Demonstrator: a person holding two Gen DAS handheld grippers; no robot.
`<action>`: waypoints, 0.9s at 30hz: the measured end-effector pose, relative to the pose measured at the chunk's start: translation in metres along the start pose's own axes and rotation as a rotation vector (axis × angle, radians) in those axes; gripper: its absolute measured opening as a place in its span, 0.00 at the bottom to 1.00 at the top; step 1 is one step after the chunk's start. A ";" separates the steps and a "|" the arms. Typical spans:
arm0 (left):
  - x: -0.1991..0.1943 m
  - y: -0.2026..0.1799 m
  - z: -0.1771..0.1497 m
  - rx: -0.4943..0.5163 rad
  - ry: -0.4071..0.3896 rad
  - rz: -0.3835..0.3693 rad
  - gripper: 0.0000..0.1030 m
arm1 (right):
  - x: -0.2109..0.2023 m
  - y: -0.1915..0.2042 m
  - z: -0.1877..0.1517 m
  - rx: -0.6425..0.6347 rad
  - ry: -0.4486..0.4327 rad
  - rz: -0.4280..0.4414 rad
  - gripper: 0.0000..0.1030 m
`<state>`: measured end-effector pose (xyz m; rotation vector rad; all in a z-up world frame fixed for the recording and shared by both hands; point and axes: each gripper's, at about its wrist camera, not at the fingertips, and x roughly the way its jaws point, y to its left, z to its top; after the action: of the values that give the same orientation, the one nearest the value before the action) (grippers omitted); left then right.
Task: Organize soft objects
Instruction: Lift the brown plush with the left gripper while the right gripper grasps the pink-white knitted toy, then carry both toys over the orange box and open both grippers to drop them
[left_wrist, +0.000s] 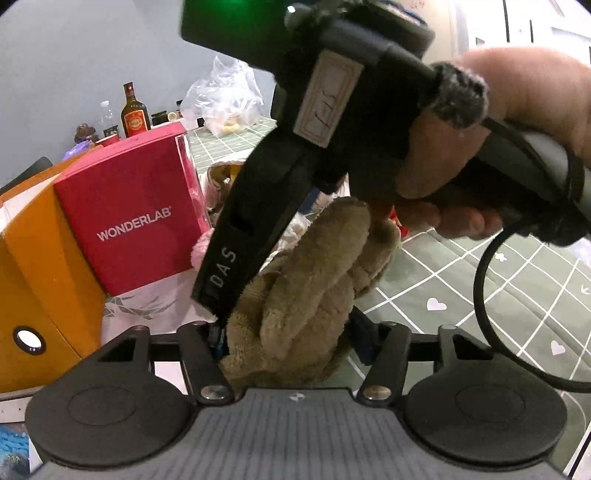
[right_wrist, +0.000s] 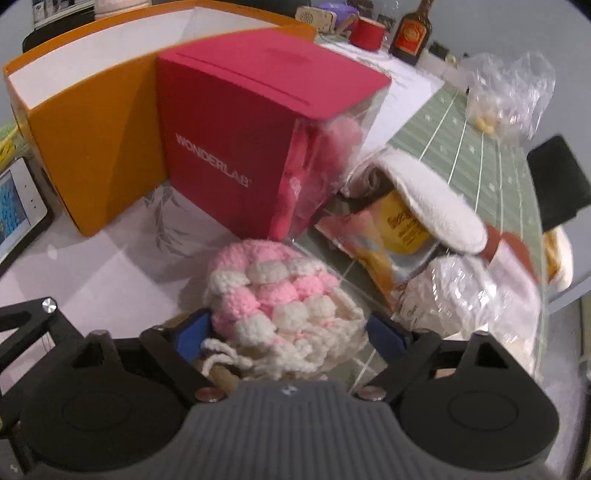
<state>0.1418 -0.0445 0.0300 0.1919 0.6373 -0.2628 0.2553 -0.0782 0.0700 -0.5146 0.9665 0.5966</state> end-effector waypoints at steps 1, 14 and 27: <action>-0.001 0.000 0.000 0.002 -0.003 0.002 0.63 | -0.001 0.001 -0.001 0.002 -0.011 -0.015 0.74; -0.036 -0.003 -0.017 0.087 -0.040 -0.053 0.57 | -0.022 0.026 -0.019 0.041 -0.145 -0.173 0.39; -0.085 0.047 -0.024 0.020 -0.149 -0.123 0.57 | -0.095 0.030 -0.039 0.432 -0.509 0.060 0.39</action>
<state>0.0767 0.0219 0.0675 0.1507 0.4995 -0.3983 0.1705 -0.1037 0.1299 0.0565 0.5973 0.5178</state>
